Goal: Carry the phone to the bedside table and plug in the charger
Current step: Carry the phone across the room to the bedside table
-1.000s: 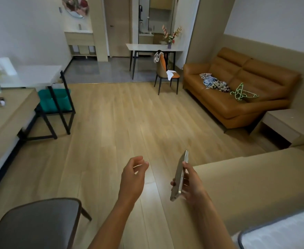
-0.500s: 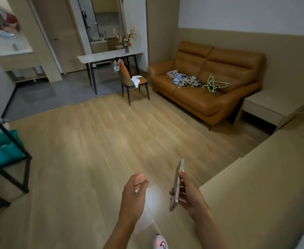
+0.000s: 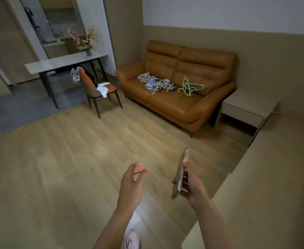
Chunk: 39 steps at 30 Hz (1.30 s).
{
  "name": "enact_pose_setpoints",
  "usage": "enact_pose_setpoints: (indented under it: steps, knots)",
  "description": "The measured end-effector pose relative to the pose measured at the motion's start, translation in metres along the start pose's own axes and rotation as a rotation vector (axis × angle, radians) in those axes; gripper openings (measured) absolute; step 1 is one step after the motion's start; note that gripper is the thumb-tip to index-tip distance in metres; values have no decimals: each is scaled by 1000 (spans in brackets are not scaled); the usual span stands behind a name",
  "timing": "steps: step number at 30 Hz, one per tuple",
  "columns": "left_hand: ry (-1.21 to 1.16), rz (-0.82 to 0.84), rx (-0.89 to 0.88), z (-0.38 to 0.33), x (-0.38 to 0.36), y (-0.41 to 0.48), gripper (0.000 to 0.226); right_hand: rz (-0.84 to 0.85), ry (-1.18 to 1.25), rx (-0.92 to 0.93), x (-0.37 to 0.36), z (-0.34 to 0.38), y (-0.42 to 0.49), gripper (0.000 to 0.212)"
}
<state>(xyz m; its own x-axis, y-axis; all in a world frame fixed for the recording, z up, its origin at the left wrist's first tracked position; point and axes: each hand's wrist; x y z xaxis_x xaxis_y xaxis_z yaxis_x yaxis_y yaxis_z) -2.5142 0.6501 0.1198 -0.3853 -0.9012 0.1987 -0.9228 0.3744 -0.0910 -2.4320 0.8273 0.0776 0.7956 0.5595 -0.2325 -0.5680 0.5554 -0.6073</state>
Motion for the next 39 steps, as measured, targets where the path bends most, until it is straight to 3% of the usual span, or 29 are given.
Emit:
enact_pose_setpoints:
  steps: [10,18,28,39]
  knots:
    - [-11,304,-3,-26,-117,278,19,-224,116,28,-31,130,200,56]
    - [41,492,-37,-93,-226,431,28,-407,224,15,-29,246,305,56]
    - [60,668,-55,-124,-416,587,26,-496,323,57,48,380,466,56]
    - [76,738,-41,-184,-638,713,18,-529,310,62,152,552,611,55]
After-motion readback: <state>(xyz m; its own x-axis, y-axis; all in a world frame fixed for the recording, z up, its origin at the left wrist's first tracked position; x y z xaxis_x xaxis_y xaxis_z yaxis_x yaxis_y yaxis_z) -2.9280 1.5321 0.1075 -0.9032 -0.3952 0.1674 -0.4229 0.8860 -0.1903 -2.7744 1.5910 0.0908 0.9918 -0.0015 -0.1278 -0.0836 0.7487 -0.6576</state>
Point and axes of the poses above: each hand's wrist, its own y-axis towards the middle knuckle, its own x-axis out of the back of the hand, z = x × y, and after that the axes turned 3 degrees about y, right-handed
